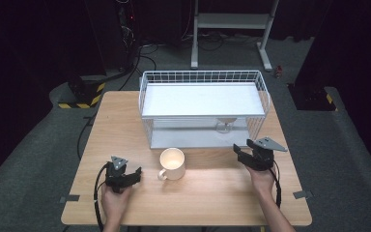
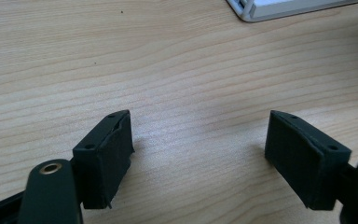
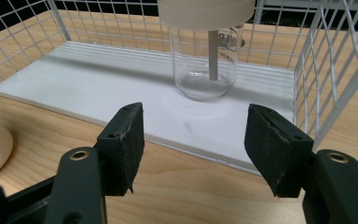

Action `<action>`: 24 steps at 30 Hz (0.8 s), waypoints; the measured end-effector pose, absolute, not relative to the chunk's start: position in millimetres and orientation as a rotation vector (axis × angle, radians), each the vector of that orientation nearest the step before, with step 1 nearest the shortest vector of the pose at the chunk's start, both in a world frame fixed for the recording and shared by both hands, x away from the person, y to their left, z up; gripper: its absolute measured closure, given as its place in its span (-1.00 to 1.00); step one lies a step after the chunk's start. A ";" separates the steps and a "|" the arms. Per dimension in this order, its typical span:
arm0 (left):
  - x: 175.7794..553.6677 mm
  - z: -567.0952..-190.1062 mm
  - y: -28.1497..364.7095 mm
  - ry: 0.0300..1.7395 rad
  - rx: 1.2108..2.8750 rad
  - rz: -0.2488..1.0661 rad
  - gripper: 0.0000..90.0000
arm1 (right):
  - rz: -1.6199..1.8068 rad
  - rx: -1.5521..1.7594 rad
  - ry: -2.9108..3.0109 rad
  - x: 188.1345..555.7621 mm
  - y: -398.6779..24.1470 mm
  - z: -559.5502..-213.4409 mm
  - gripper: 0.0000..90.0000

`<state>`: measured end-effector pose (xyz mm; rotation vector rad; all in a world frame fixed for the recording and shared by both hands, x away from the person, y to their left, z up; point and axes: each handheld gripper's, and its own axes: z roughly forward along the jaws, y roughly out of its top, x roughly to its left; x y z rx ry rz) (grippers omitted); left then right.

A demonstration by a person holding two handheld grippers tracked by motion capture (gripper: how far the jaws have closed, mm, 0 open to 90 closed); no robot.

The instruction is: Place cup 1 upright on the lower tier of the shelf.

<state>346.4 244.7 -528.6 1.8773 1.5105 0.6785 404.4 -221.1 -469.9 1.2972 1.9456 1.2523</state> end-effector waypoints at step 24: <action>346.4 -528.6 244.7 1.511 1.877 0.679 -0.48 | 1.261 1.326 1.919 387.3 -247.8 -473.5 -0.21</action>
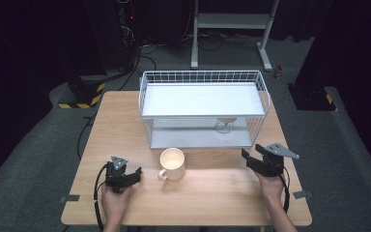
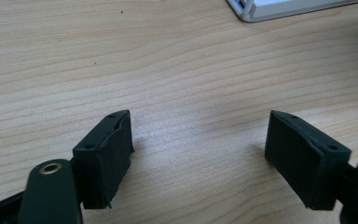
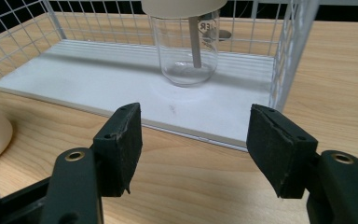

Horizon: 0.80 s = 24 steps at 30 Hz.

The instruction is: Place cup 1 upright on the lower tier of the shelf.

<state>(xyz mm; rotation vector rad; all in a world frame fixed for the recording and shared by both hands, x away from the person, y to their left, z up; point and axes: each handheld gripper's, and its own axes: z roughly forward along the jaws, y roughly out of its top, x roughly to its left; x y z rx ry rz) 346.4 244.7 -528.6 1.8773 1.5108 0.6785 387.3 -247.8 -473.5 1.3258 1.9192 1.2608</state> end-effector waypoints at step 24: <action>346.4 -528.6 244.8 1.511 1.878 0.678 -0.48 | 1.244 1.325 1.903 366.2 -266.7 -481.3 -0.23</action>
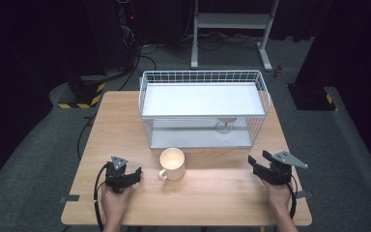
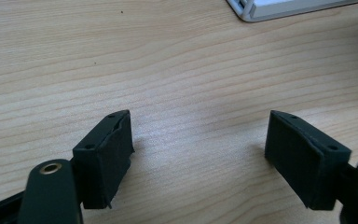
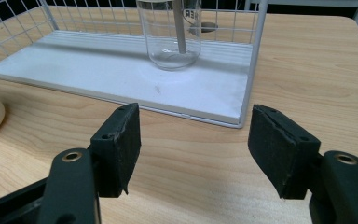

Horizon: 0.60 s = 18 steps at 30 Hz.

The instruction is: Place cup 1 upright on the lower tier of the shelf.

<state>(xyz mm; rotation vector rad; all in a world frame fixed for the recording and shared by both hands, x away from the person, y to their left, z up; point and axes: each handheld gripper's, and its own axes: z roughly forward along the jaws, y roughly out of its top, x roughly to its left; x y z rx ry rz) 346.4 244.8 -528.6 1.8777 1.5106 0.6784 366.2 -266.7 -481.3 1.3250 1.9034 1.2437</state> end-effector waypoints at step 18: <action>346.4 -528.6 244.8 1.511 1.877 0.678 -0.48 | 1.161 1.320 1.938 354.7 -275.1 -499.1 -0.27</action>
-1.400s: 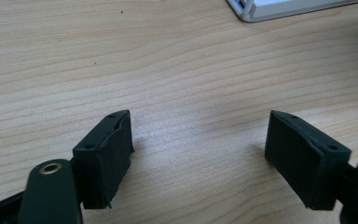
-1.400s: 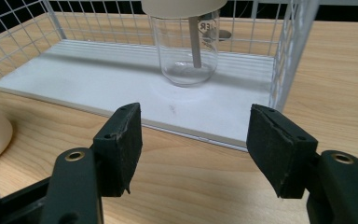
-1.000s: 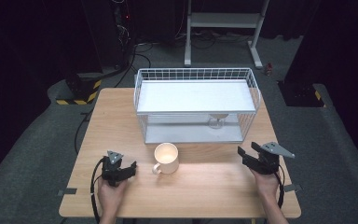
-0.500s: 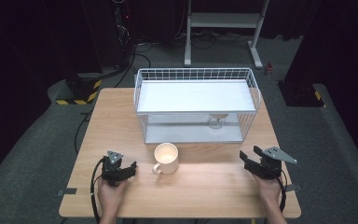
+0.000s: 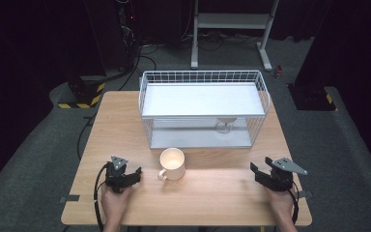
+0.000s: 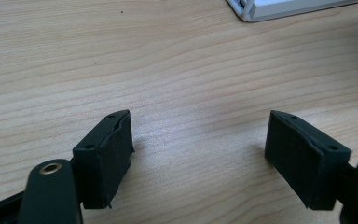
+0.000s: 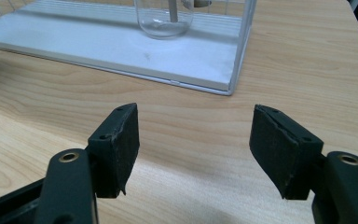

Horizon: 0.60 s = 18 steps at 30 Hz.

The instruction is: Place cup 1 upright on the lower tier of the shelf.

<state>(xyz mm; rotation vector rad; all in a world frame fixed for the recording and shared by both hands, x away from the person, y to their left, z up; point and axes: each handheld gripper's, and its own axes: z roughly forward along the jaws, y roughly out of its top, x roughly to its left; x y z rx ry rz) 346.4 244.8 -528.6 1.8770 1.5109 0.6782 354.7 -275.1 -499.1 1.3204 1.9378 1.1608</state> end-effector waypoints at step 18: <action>346.6 -528.6 244.9 1.511 1.877 0.681 -0.48 | 1.087 1.364 2.004 351.6 -278.1 -514.7 -0.30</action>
